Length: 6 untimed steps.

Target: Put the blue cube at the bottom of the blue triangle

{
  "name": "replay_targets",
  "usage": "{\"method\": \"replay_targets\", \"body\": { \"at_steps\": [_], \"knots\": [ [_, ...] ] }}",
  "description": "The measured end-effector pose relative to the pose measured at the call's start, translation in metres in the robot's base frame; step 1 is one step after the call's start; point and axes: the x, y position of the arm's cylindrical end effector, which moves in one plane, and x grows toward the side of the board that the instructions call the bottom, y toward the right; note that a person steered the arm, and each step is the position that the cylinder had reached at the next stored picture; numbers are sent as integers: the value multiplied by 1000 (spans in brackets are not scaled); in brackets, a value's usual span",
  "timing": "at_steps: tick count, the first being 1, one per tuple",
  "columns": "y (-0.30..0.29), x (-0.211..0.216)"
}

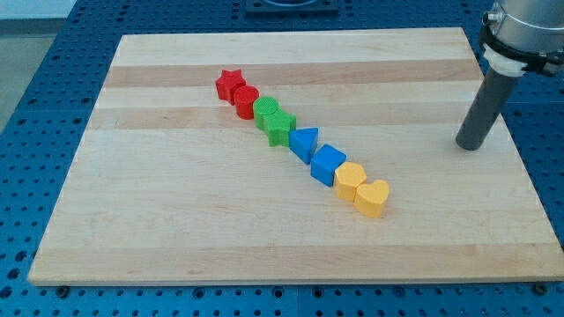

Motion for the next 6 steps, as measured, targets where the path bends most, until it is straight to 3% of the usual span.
{"method": "replay_targets", "body": {
  "at_steps": [6],
  "knots": [
    [-142, 24]
  ]
}}
